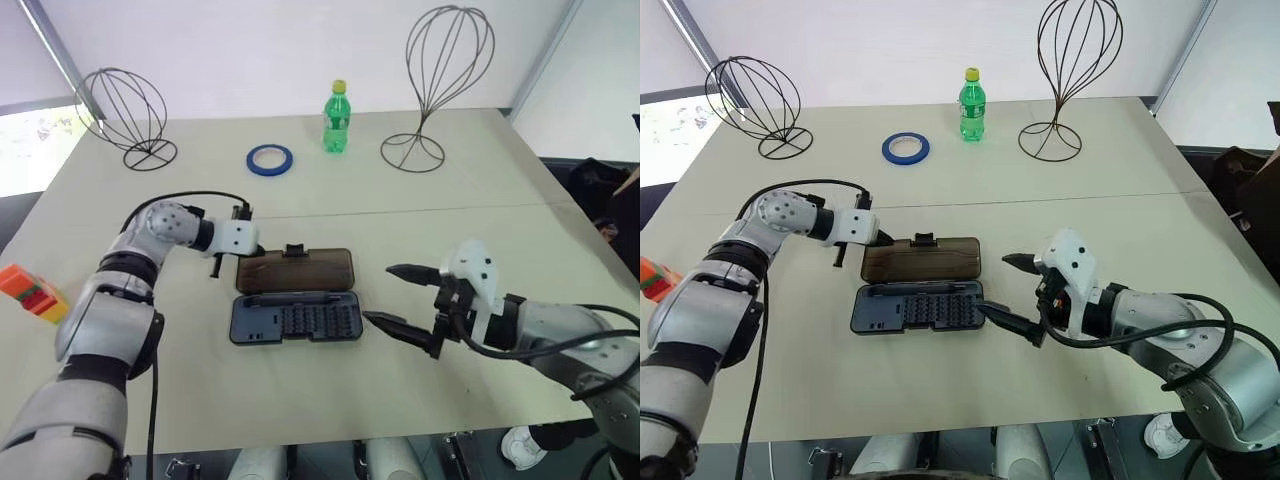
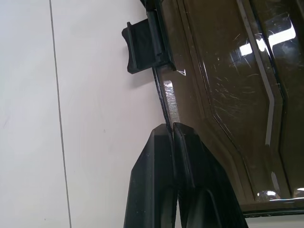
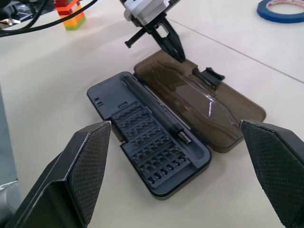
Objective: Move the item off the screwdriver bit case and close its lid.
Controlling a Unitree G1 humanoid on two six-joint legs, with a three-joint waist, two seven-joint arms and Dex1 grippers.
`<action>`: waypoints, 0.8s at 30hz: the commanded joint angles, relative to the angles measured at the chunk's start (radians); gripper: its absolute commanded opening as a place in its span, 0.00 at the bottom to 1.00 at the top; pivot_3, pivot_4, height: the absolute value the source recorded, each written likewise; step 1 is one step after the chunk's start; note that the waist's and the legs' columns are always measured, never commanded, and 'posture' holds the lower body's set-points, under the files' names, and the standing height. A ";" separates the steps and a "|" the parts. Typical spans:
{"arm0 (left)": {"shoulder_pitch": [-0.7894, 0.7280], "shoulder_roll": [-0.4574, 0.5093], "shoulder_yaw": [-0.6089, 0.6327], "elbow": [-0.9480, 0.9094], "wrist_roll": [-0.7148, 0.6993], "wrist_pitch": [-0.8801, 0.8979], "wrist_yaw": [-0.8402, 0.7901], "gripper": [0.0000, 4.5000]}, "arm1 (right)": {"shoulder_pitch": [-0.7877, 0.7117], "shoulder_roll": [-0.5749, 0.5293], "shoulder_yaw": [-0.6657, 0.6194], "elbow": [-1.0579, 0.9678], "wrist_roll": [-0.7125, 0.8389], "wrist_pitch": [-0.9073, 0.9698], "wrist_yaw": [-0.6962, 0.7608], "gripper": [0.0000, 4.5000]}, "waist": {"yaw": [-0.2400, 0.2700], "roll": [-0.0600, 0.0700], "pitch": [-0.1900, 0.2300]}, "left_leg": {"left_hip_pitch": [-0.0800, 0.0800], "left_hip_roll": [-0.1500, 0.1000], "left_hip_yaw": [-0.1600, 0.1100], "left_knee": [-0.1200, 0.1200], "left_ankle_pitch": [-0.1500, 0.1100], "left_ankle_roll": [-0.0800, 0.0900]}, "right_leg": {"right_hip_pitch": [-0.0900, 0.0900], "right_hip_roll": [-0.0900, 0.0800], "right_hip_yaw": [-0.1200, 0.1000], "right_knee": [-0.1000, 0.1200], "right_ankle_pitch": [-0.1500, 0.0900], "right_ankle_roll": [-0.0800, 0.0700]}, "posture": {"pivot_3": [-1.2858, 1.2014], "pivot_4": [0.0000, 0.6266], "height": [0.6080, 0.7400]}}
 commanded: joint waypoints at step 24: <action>0.763 0.138 0.532 -1.362 -0.727 1.266 -0.101 0.67 | -0.189 0.091 0.063 0.326 -0.183 -0.185 0.030 1.00 | -0.019 0.001 0.001 | -0.001 0.005 0.004 -0.001 0.000 -0.001 | -0.005 0.003 0.006 0.002 0.000 -0.001 | 0.52 0.24 1.00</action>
